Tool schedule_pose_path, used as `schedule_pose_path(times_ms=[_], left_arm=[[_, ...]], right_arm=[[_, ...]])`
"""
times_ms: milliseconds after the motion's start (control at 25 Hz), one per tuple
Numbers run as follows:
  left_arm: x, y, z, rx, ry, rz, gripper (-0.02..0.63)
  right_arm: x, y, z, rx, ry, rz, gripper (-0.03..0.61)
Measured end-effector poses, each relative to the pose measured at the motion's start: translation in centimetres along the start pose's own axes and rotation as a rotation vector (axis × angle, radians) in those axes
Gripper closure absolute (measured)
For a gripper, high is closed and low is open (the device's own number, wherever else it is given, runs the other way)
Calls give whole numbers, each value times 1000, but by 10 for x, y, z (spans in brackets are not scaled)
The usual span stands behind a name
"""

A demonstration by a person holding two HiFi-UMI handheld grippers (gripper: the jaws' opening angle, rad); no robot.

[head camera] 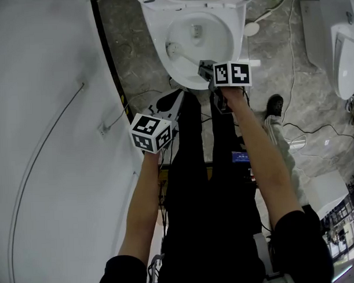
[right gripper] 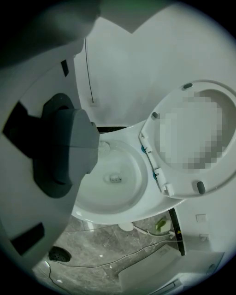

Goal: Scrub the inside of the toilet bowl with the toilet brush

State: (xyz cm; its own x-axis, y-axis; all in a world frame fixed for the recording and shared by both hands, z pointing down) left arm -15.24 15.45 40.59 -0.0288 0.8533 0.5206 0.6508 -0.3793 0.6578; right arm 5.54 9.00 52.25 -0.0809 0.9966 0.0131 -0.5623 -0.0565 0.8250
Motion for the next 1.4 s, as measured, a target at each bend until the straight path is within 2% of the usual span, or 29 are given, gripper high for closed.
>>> schedule_pose_path(times_ms=[1000, 1400], left_arm=[[-4, 2, -3, 4, 9, -11, 607], [-5, 4, -3, 2, 13, -13, 607]], right_arm=[[-50, 9, -1, 22, 61, 113, 423], [-66, 3, 4, 48, 38, 149, 425]])
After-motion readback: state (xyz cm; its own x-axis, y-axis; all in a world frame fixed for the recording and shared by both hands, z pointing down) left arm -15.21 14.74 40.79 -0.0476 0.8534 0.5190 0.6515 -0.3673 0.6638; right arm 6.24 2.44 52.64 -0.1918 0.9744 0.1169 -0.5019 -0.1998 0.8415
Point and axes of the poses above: the fingertips, and each gripper's own axes: y forward along the fingers, z to its right, x out of its underside, the point moved 10 cm from there along -y, backward along the fingers, and after that the axes turned 1 degree about -x, right-handed, at the moved point
